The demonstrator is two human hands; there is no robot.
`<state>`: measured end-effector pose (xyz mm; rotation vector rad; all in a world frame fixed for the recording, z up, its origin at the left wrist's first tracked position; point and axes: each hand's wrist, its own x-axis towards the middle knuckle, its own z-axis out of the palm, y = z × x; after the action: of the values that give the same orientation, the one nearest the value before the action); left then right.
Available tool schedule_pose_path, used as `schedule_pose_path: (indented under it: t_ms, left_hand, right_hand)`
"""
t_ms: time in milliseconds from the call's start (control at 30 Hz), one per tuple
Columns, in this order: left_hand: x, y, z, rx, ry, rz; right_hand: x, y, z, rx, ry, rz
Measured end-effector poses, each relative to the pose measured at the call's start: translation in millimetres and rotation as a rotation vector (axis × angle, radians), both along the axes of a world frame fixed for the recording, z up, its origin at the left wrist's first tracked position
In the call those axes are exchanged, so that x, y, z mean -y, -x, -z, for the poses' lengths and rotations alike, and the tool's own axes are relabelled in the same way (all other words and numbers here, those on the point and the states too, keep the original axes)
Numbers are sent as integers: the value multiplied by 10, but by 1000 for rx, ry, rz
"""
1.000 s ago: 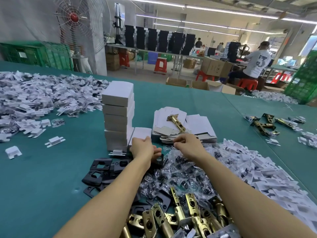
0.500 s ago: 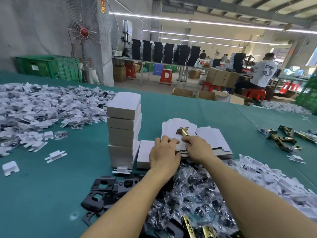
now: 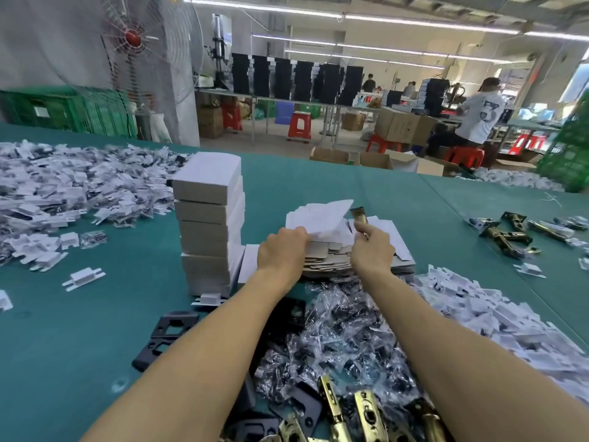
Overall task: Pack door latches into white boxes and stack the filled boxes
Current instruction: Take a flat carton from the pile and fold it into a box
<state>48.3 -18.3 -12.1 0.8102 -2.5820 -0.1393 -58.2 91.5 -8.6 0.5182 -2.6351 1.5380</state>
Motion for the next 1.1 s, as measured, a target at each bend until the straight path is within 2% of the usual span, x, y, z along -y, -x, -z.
schedule_pose_path:
  t_ms: [100,300,367,467,533,600,667,700,767,800,867,967,1033,1100]
  left_hand:
    - [-18,4,-55,-150,-69,-75]
    - [-27,-14,-173,-511,-306,-189]
    - [-37,-77,-196,-634,-351,-211]
    - [-107,-168,-222,-832,-397,-180]
    - [-191,-216,-193,-857,-406,-133]
    - [-278,-268,-126,-848,-378,-82]
    - [-357,-354,-40,-849,-317,-45]
    - [-395,-406,2,-851,-303,-25]
    - [-462,-495,73,-813,-301,18]
    - [-484,-526,102,-764,-297,43]
    - [-524,-564,135,-622,-254,125]
    - [-598,-604,106,-393,-123,210]
    - [-630,-639,37,-257,-82,245]
    - [-649,-688,-56,-87,-139,259]
  right_hand:
    - [-6,-28,-33,-34,51,5]
    - [175,-46,-15,-181,-138,-173]
    - [254,-41,18,-235,-254,-231]
    - [296,-70,82,-309,-560,-288]
    - [274,-115,104,-300,-657,-309]
    - [213,-164,51,-283,-515,-244]
    - [114,-200,-64,-164,-123,-134]
    - [58,-228,-134,-11,86,-110]
    - [-61,-300,-268,364,369,-157]
    - [-132,-336,-332,513,456,-202]
    - [-268,-367,-441,690,547,-281]
    - [-415,-384,-518,756,652,-335]
    - [-516,-417,-487,701,717,-285]
    - [-593,-443,-416,596,680,-198]
